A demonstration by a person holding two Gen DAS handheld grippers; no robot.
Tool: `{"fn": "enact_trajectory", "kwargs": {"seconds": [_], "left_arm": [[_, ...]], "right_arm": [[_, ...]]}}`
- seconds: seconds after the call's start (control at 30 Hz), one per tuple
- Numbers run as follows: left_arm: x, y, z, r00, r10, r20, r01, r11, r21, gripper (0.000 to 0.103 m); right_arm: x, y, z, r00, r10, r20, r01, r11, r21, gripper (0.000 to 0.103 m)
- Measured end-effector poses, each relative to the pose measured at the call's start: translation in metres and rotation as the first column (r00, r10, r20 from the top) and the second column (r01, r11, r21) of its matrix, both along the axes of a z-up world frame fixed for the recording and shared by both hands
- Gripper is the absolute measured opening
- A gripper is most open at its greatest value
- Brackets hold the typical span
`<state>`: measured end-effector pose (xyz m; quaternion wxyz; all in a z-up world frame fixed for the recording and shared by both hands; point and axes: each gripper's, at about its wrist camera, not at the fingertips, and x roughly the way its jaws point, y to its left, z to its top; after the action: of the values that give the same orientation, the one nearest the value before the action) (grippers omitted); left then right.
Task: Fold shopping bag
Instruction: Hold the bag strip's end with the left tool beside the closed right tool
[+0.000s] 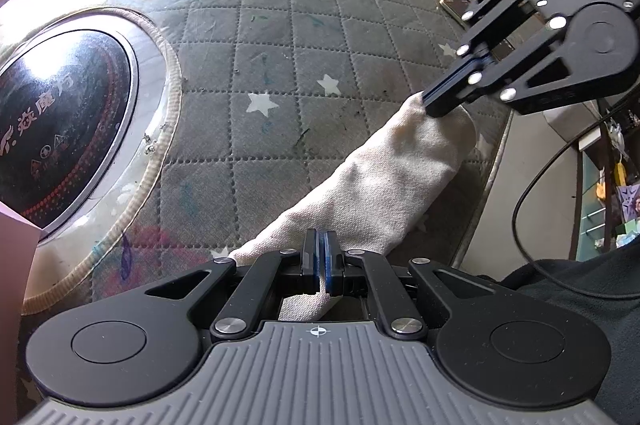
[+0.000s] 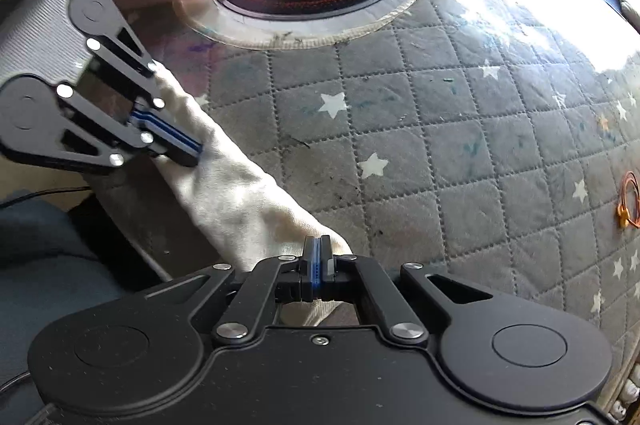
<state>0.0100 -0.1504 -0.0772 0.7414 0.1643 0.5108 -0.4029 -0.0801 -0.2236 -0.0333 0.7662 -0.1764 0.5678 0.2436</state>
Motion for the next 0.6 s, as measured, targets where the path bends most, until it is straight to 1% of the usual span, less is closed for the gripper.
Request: {"fn": "enact_trajectory", "kwargs": {"seconds": [0.13, 0.23, 0.37, 0.5, 0.6], "left_arm": [[-0.006, 0.000, 0.002, 1.000, 0.003, 0.004, -0.003, 1.000, 0.000, 0.004], [-0.001, 0.001, -0.001, 1.000, 0.020, -0.005, -0.020, 1.000, -0.006, 0.004], [-0.004, 0.003, 0.000, 1.000, 0.011, -0.004, -0.011, 1.000, -0.004, 0.004], [-0.005, 0.000, 0.002, 1.000, 0.026, -0.014, -0.026, 1.000, -0.006, 0.004], [-0.006, -0.002, 0.000, 0.999, 0.030, -0.012, -0.030, 1.000, -0.007, 0.004]], "right_arm": [[-0.008, 0.001, 0.008, 0.999, 0.013, 0.039, -0.011, 0.999, -0.045, 0.000], [-0.007, 0.001, 0.007, 0.999, 0.017, 0.040, -0.015, 0.998, -0.055, 0.000], [-0.002, -0.001, 0.002, 0.999, 0.021, 0.030, -0.019, 0.997, -0.072, 0.003], [-0.001, 0.000, -0.003, 0.999, 0.028, 0.029, -0.026, 0.996, -0.087, 0.004], [-0.002, 0.002, -0.009, 0.999, 0.039, 0.023, -0.036, 0.994, -0.102, 0.007]]}}
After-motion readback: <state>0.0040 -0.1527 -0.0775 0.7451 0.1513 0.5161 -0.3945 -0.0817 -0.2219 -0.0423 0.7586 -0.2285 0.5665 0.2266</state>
